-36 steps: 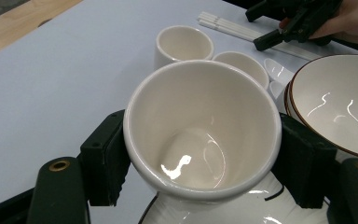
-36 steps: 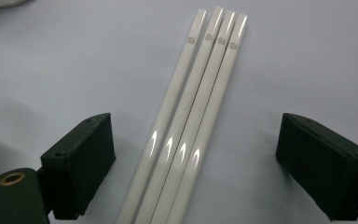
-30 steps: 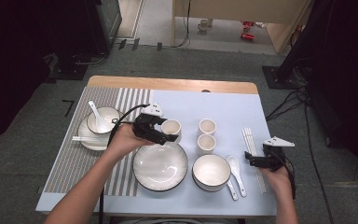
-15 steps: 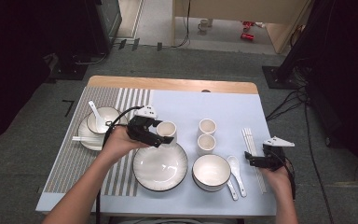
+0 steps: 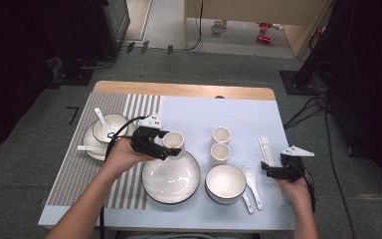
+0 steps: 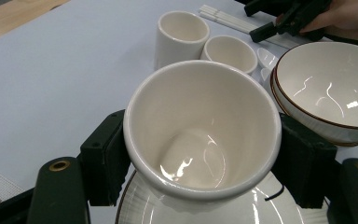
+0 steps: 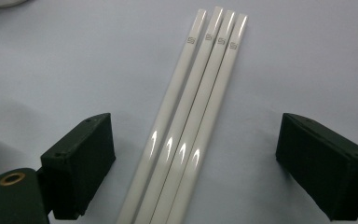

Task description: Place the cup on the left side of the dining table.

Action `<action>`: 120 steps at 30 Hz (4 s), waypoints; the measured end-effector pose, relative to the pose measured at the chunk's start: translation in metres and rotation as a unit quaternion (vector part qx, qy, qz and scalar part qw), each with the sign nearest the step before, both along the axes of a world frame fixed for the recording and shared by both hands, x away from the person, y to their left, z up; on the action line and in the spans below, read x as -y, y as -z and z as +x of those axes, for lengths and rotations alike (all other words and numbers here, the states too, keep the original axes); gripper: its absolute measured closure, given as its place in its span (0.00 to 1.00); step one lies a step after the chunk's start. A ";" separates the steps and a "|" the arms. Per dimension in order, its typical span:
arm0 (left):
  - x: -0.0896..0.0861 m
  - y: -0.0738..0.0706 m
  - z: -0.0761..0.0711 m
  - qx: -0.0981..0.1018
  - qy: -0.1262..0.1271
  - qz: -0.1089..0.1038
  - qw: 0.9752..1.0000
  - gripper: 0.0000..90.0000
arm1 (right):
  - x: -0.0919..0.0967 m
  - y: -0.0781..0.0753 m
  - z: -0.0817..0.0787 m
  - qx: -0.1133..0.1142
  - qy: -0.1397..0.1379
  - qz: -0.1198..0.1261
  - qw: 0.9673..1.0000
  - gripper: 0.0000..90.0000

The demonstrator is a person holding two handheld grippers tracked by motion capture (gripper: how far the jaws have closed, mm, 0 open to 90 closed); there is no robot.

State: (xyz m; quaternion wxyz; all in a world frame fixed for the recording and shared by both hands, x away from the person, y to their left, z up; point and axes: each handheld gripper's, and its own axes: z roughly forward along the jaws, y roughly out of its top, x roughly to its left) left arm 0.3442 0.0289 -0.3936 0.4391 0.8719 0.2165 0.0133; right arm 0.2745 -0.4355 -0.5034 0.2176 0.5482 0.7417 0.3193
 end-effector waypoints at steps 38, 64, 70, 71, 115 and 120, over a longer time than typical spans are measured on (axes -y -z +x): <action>-0.037 0.001 -0.018 0.007 -0.027 0.013 1.000 0.31 | 0.000 0.000 0.000 0.000 0.000 -0.001 1.000 0.13; -0.068 0.005 -0.030 -0.012 -0.035 0.008 0.999 0.31 | 0.000 0.000 0.000 0.000 0.000 -0.001 1.000 0.12; -0.077 0.006 -0.033 -0.016 -0.042 0.006 0.999 0.31 | 0.000 0.000 0.000 0.000 0.000 -0.001 1.000 0.12; -0.078 0.007 -0.033 -0.017 -0.043 0.006 0.999 0.31 | 0.000 0.000 0.000 0.000 0.000 -0.001 1.000 0.13; -0.122 0.032 -0.046 -0.035 -0.096 0.042 0.994 0.31 | 0.000 0.000 0.000 -0.001 0.000 0.000 1.000 0.12; -0.123 0.035 -0.045 -0.037 -0.102 0.052 0.993 0.31 | 0.000 0.000 0.000 -0.001 0.000 0.000 1.000 0.12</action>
